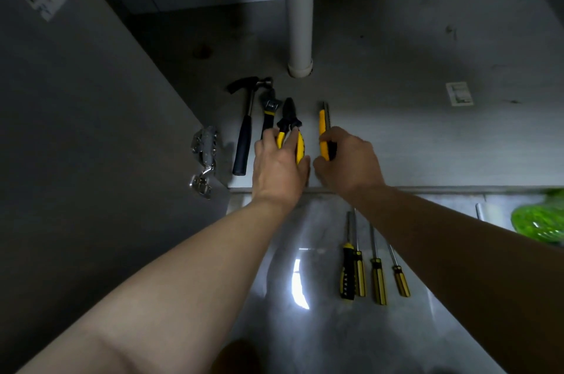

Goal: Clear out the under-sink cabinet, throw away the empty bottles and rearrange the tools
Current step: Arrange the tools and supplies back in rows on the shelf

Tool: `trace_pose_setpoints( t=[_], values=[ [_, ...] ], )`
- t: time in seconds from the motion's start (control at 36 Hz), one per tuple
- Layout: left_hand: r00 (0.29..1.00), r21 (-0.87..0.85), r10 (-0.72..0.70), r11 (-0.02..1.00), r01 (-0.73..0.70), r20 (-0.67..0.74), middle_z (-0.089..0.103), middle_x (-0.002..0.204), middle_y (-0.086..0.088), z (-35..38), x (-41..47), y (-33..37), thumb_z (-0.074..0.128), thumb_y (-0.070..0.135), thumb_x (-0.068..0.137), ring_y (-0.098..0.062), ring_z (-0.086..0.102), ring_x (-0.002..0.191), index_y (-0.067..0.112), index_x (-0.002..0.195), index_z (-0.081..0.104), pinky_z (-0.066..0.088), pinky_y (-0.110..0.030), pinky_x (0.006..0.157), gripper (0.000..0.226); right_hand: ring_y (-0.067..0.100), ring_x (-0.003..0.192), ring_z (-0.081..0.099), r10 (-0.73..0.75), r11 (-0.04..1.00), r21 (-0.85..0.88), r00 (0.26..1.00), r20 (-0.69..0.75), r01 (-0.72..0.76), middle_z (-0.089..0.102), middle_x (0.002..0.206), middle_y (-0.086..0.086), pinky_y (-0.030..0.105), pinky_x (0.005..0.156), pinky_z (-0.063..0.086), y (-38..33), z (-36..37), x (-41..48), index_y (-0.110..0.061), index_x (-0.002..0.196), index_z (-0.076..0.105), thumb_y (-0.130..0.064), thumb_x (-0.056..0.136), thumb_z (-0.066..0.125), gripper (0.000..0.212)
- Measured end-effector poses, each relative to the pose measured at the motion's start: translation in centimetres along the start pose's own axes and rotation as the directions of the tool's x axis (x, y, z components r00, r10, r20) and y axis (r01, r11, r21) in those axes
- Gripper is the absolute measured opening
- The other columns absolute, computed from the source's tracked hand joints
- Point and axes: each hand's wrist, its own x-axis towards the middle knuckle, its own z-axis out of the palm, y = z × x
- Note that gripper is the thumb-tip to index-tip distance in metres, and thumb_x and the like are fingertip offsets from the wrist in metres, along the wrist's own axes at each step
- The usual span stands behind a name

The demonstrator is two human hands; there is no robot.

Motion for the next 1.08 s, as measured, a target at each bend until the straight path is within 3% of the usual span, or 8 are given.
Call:
trace_pose_setpoints(
  t=[0.11, 0.25, 0.33, 0.5, 0.61, 0.72, 0.92, 1.08],
  values=[
    [1.000, -0.004, -0.008, 1.000, 0.008, -0.005, 0.034, 0.144, -0.011, 0.1, 0.0, -0.1, 0.062, 0.036, 0.097, -0.030, 0.034, 0.132, 0.023, 0.153, 0.040, 0.045, -0.040, 0.105, 0.062, 0.030, 0.084, 0.063, 0.046, 0.996, 0.084, 0.999, -0.028, -0.043, 0.066, 0.091, 0.009, 0.041, 0.076, 0.056, -0.3, 0.0, -0.1, -0.019, 0.116, 0.059, -0.023, 0.082, 0.072, 0.037],
    [1.000, -0.001, -0.007, 1.000, 0.007, -0.013, 0.035, 0.144, -0.010, 0.2, -0.2, -0.1, 0.061, 0.039, 0.097, -0.029, 0.034, 0.133, 0.024, 0.152, 0.042, 0.045, -0.041, 0.105, 0.060, 0.025, 0.090, 0.062, 0.090, 0.991, 0.104, 0.995, -0.042, -0.085, 0.063, 0.104, 0.009, 0.029, 0.075, 0.050, 0.3, 0.6, 0.1, -0.016, 0.121, 0.061, -0.015, 0.087, 0.066, 0.034],
    [1.000, 0.000, -0.009, 1.000, 0.009, -0.011, 0.035, 0.144, -0.009, 0.2, -0.2, -0.1, 0.060, 0.040, 0.097, -0.029, 0.033, 0.134, 0.024, 0.152, 0.041, 0.045, -0.041, 0.106, 0.060, 0.030, 0.094, 0.067, 0.180, 0.969, 0.176, 0.983, -0.028, -0.172, 0.065, 0.108, 0.015, 0.038, 0.083, 0.058, 0.7, 0.9, 0.4, -0.016, 0.115, 0.065, -0.009, 0.088, 0.062, 0.028],
    [1.000, 0.002, -0.004, 1.000, 0.004, -0.009, 0.035, 0.145, -0.012, 0.2, -0.3, 0.0, 0.058, 0.039, 0.099, -0.030, 0.033, 0.134, 0.022, 0.153, 0.041, 0.045, -0.043, 0.106, 0.059, 0.034, 0.089, 0.071, 0.310, 0.868, 0.384, 0.948, 0.076, -0.315, 0.070, 0.107, 0.018, 0.047, 0.083, 0.060, 0.7, 1.6, 0.8, -0.021, 0.120, 0.060, -0.002, 0.089, 0.054, 0.037],
    [1.000, 0.001, -0.007, 1.000, 0.007, -0.011, 0.034, 0.147, -0.011, 0.1, -0.3, 0.0, 0.057, 0.040, 0.099, -0.029, 0.032, 0.135, 0.022, 0.154, 0.040, 0.043, -0.041, 0.107, 0.059, 0.031, 0.096, 0.066, 0.192, 0.954, 0.233, 0.981, 0.015, -0.190, 0.062, 0.117, 0.018, 0.036, 0.090, 0.055, 1.1, 1.5, 0.4, -0.022, 0.131, 0.060, 0.001, 0.090, 0.056, 0.047],
    [1.000, 0.003, -0.007, 1.000, 0.007, -0.001, 0.034, 0.147, -0.011, 0.1, -0.3, 0.0, 0.057, 0.040, 0.100, -0.029, 0.032, 0.135, 0.023, 0.153, 0.040, 0.043, -0.042, 0.108, 0.059, 0.022, 0.083, 0.052, 0.038, 0.992, 0.124, 0.999, -0.015, -0.036, 0.044, 0.124, 0.016, 0.021, 0.078, 0.040, 0.9, 1.3, -0.4, -0.021, 0.140, 0.055, -0.001, 0.096, 0.051, 0.049],
    [1.000, 0.021, 0.010, 1.000, -0.010, -0.003, 0.036, 0.145, -0.014, 0.2, -0.5, 0.1, 0.054, 0.039, 0.101, -0.031, 0.035, 0.132, 0.022, 0.155, 0.037, 0.043, -0.042, 0.106, 0.059, 0.030, 0.094, 0.059, -0.025, 0.992, 0.122, 0.999, 0.026, 0.021, 0.047, 0.122, 0.018, 0.018, 0.081, 0.040, 0.9, 1.2, -0.8, -0.020, 0.142, 0.053, 0.000, 0.096, 0.052, 0.050],
    [0.999, 0.060, 0.036, 0.998, -0.036, -0.012, 0.037, 0.148, -0.015, -0.1, -1.1, 0.2, 0.050, 0.034, 0.102, -0.032, 0.037, 0.134, 0.022, 0.154, 0.038, 0.040, -0.042, 0.107, 0.054, 0.022, 0.089, 0.056, -0.073, 0.993, 0.094, 0.995, 0.065, 0.067, 0.051, 0.117, 0.015, 0.020, 0.079, 0.040, 1.7, 0.1, -1.5, -0.021, 0.138, 0.057, -0.006, 0.095, 0.053, 0.046]
  ],
)
